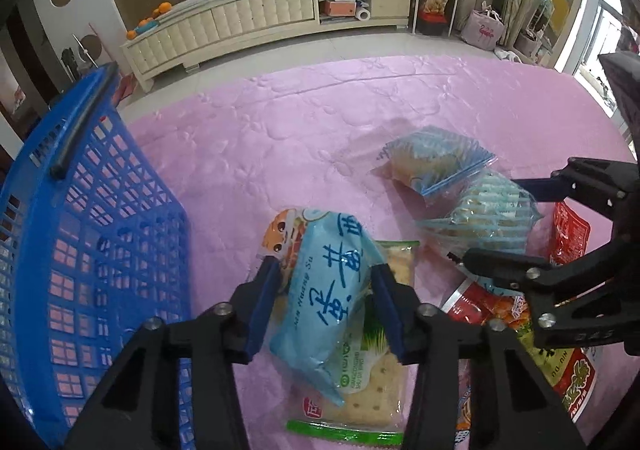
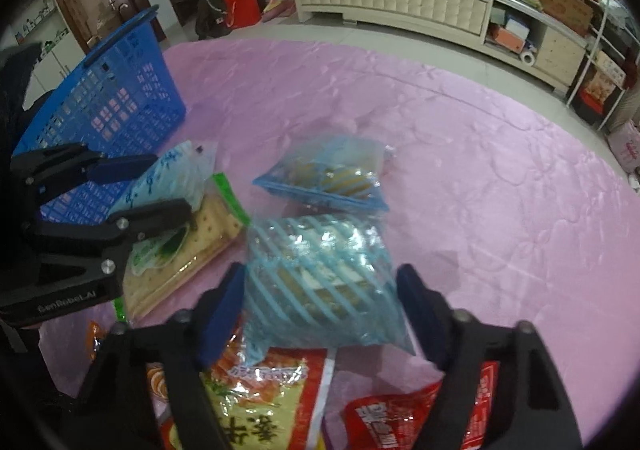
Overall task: Organize snacks
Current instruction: 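Close left tool on the blue cracker pack while right tool grasps the clear striped bag, then lift the cracker pack with left tool while right tool carries the bag toward the basket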
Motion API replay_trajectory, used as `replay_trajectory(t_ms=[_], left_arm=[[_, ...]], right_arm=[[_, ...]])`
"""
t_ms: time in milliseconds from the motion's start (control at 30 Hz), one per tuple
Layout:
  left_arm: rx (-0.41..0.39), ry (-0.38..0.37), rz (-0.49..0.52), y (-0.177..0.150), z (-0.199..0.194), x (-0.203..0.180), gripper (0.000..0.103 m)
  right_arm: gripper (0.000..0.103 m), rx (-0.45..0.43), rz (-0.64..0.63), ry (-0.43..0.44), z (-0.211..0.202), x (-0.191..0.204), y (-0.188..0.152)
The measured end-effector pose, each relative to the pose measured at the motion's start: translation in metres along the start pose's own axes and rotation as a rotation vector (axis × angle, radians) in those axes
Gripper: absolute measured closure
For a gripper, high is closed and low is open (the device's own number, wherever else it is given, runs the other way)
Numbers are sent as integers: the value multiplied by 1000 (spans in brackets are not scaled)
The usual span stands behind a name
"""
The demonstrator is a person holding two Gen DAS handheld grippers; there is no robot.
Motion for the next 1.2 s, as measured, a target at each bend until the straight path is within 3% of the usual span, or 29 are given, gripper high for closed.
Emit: replay_trajectory(t_ms=[133,333,800,1200], left_arm=[[-17,20,24,-1,-7,-6,67],[-64,44,38,1,-28,-13,75],[-182,-86,-21,-11,-105,-45,76],[-296,-93,4,-31,-173,-51,76]], right_arm=[[38,-13,7,20,-5,-1,-6],[40,-51,47,60,-27,-1,-13],[40,-137,103,10,-96,5,-33],[40,-217,138,12,-161,39,-54]])
Point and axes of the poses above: each gripper's, at about its wrist camera, not at the fingertips, and z roughly the way its jaws point, x to its left, y to its top, the point moved 7 cm from there along z, roughly the way its jaws point, and after that the axes turned 14 degrees about z, right-handed, at the moved point
